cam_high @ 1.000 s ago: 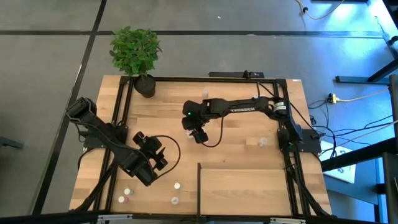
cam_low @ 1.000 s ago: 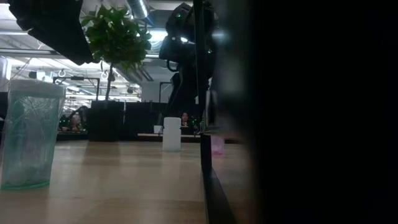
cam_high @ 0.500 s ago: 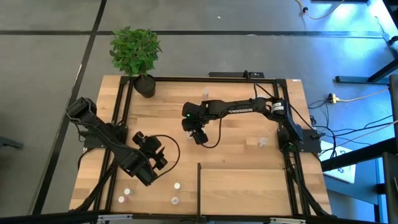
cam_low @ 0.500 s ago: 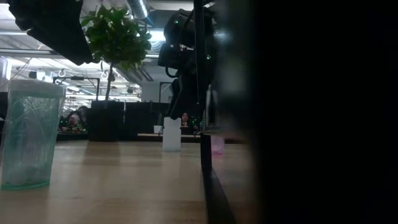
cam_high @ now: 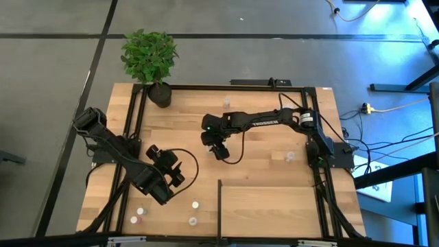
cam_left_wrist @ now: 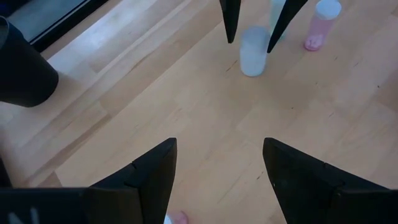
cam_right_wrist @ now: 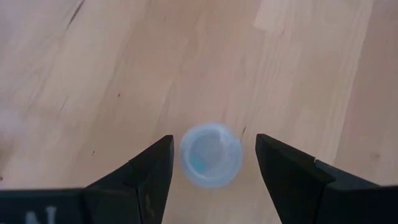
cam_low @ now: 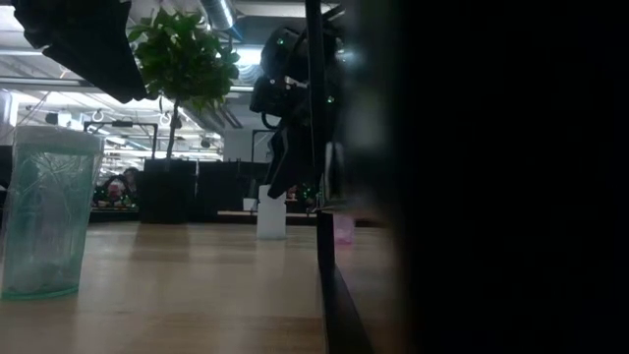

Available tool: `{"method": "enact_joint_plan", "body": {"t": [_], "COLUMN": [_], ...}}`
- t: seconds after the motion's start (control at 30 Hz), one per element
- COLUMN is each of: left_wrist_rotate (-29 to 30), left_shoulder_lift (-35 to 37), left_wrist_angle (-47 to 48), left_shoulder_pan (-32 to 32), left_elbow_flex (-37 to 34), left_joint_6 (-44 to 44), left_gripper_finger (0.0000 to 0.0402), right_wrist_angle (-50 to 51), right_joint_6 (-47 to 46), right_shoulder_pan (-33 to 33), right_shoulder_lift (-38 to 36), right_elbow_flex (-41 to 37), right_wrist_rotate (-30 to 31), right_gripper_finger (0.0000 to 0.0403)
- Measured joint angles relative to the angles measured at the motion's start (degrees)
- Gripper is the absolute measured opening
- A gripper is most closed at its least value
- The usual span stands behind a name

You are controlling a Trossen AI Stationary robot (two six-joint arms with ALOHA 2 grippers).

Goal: Pick and place medicine bottles onto shelf by color
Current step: Put the left white pill bottle on the shelf

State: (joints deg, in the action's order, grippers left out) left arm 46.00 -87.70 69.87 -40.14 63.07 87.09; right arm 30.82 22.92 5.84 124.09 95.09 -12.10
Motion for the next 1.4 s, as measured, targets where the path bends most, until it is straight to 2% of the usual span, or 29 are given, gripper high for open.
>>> {"method": "enact_joint_plan", "body": {"t": [0.3,0.63,1.4], "left_wrist_rotate": [0.0,0.0,0.0], "left_shoulder_lift": [0.0,0.0,0.0], "left_wrist_angle": [0.0,0.0,0.0], "left_shoulder_pan": [0.0,0.0,0.0], "left_elbow_flex": [0.0,0.0,0.0], "left_joint_6": [1.1,1.1,0.9], "left_gripper_finger": [0.0232,0.0232,0.0232], "right_wrist_angle": [0.1,-0.4,-1.6], "right_joint_6": [1.7,1.7,-3.3], "right_shoulder_pan": [0.0,0.0,0.0], "right_shoulder_lift": [0.7,1.3,1.4], "right_elbow_flex": [0.0,0.0,0.0], "right_wrist_rotate": [0.0,0.0,0.0], "right_gripper_finger": [0.0205,0.0140,0.0154]}}
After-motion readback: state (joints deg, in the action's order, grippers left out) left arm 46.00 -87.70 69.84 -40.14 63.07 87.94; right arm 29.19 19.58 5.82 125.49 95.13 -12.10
